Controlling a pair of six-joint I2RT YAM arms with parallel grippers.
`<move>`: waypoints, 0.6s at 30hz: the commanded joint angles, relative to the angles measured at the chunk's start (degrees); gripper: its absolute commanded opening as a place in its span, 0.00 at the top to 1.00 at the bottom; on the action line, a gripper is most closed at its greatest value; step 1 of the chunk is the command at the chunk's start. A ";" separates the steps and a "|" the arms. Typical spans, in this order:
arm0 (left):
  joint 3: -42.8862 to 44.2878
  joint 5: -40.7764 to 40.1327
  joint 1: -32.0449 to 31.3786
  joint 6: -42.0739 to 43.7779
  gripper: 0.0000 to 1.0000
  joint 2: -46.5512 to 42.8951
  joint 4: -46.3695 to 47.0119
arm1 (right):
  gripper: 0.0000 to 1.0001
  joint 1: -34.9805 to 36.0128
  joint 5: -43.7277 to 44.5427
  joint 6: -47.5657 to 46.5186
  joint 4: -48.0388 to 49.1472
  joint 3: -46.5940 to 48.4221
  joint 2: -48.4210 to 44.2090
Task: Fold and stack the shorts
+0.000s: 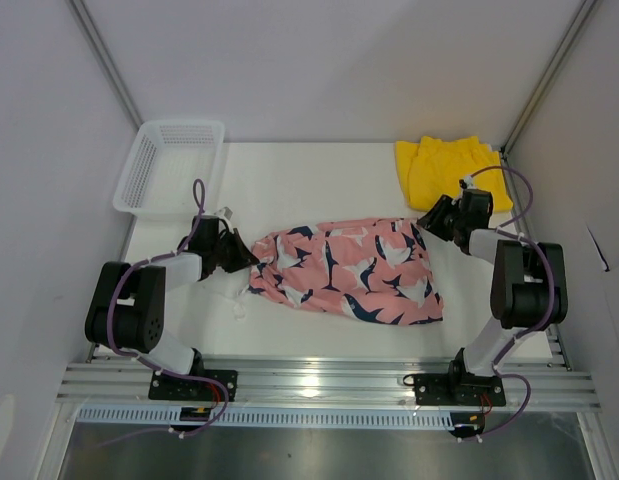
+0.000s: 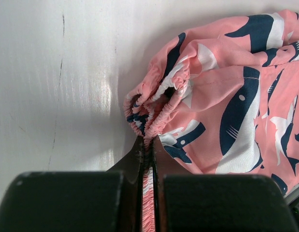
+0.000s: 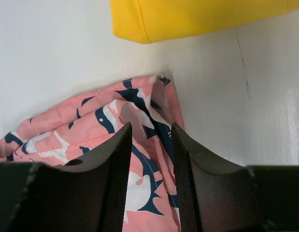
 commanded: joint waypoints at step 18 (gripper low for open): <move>-0.33 1.27 0.31 1.13 1.00 0.54 1.02 | 0.56 2.25 -6.37 -3.42 -0.81 6.40 4.20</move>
